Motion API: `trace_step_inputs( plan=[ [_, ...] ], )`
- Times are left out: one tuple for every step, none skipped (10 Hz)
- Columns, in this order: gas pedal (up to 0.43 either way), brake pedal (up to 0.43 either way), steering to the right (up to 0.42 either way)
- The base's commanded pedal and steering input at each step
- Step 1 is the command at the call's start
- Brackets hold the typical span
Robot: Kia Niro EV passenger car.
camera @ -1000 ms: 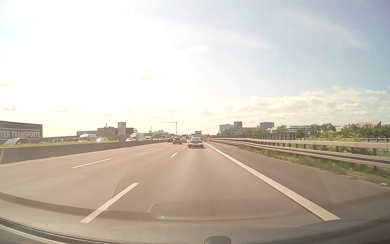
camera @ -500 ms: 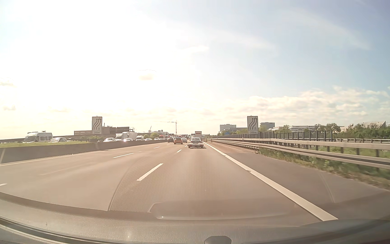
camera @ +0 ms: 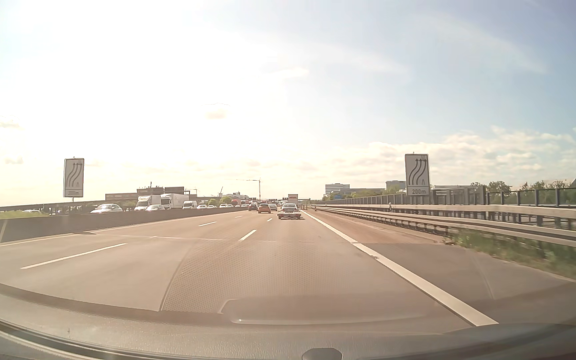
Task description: Follow the waypoints while adhering to traffic rules and regulations
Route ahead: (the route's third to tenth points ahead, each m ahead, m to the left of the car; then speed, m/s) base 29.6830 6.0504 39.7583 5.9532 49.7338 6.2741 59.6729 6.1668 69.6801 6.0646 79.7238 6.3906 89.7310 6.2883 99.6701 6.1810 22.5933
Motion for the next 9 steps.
trace_step_inputs(
  plan=[
    [0.157,0.000,-0.002],
    [0.157,0.000,-0.002],
    [0.157,0.000,-0.002],
    [0.157,0.000,-0.002],
    [0.157,0.000,-0.002],
    [0.157,0.000,-0.002],
    [0.157,0.000,-0.002],
    [0.157,0.000,-0.002],
    [0.157,0.000,-0.002]
  ],
)
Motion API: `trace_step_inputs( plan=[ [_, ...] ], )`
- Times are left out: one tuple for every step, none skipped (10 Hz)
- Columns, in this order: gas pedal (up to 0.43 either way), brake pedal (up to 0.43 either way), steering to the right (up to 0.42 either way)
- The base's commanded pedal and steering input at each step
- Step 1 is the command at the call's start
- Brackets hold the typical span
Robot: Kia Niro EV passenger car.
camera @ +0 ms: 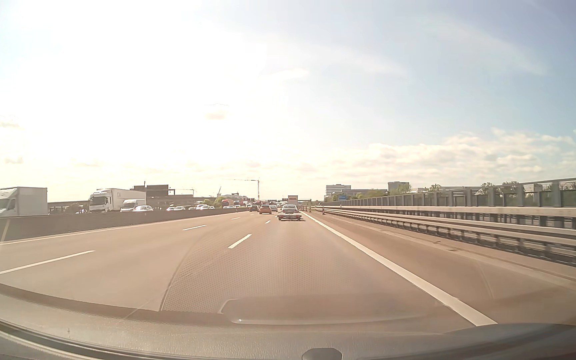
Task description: Follow the waypoints while adhering to traffic rules and regulations
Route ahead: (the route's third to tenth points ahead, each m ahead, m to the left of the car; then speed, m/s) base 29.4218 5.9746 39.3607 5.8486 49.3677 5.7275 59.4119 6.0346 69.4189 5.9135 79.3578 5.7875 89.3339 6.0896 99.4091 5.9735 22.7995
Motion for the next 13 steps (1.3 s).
trace_step_inputs(
  plan=[
    [0.157,0.000,-0.002],
    [0.157,0.000,-0.002],
    [0.157,0.000,-0.002],
    [0.157,0.000,-0.002],
    [0.157,0.000,-0.002],
    [0.157,0.000,-0.002],
    [0.157,0.000,-0.002],
    [0.157,0.000,-0.002],
    [0.157,0.000,-0.002],
    [0.157,0.000,-0.002],
    [0.157,0.000,-0.002],
    [0.157,0.000,-0.002],
    [0.157,0.000,-0.002]
  ],
)
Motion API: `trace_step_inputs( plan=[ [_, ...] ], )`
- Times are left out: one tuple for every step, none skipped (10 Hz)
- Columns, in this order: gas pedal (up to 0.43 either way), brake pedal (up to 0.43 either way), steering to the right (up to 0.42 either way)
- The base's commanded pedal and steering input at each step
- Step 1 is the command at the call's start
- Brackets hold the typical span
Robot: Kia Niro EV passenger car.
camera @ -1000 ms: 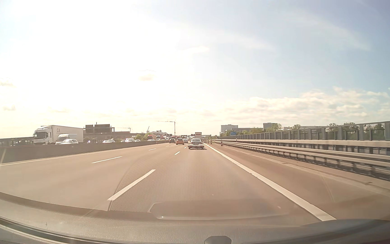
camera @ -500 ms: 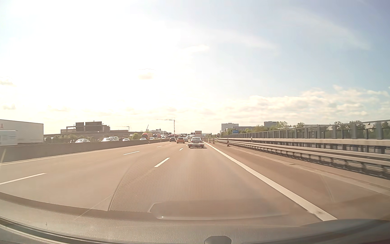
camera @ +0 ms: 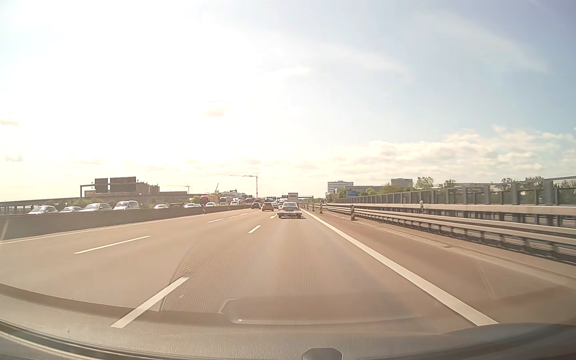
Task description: Follow the waypoints while adhering to traffic rules and regulations
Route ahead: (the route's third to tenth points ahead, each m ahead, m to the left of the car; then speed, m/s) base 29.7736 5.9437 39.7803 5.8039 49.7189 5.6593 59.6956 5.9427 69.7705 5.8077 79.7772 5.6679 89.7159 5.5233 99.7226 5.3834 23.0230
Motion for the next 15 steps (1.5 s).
trace_step_inputs(
  plan=[
    [0.157,0.000,-0.002],
    [0.157,0.000,-0.002],
    [0.157,0.000,-0.002],
    [0.157,0.000,-0.002],
    [0.157,0.000,-0.002],
    [0.157,0.000,-0.001],
    [0.157,0.000,-0.001],
    [0.157,0.000,-0.002],
    [0.157,0.000,-0.001],
    [0.157,0.000,-0.001],
    [0.157,0.000,-0.001],
    [0.157,0.000,-0.001],
    [0.157,0.000,-0.001],
    [0.157,0.000,-0.001],
    [0.157,0.000,-0.001]
  ],
)
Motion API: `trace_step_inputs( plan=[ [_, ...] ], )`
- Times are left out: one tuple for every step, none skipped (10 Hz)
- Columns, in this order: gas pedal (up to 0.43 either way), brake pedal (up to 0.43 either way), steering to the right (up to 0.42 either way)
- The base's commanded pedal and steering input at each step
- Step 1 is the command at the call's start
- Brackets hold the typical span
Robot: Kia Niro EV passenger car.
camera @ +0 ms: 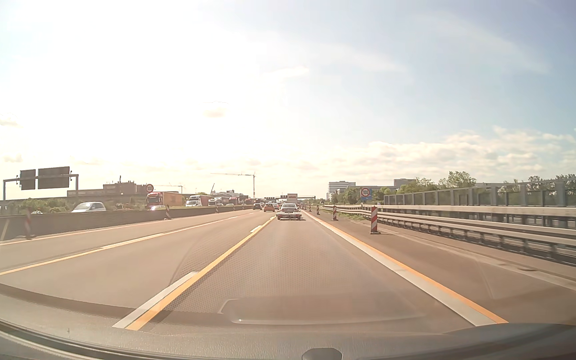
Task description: Follow the waypoints while adhering to traffic rules and regulations
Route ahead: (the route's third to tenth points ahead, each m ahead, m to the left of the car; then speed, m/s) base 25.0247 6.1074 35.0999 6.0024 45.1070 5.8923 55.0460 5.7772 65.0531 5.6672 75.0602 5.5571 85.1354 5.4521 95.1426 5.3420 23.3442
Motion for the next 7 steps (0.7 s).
trace_step_inputs(
  plan=[
    [0.157,0.000,-0.001],
    [0.157,0.000,-0.001],
    [0.157,0.000,-0.001],
    [0.157,0.000,-0.001],
    [0.157,0.000,-0.001],
    [0.157,0.000,-0.001],
    [0.157,0.000,-0.001]
  ],
)
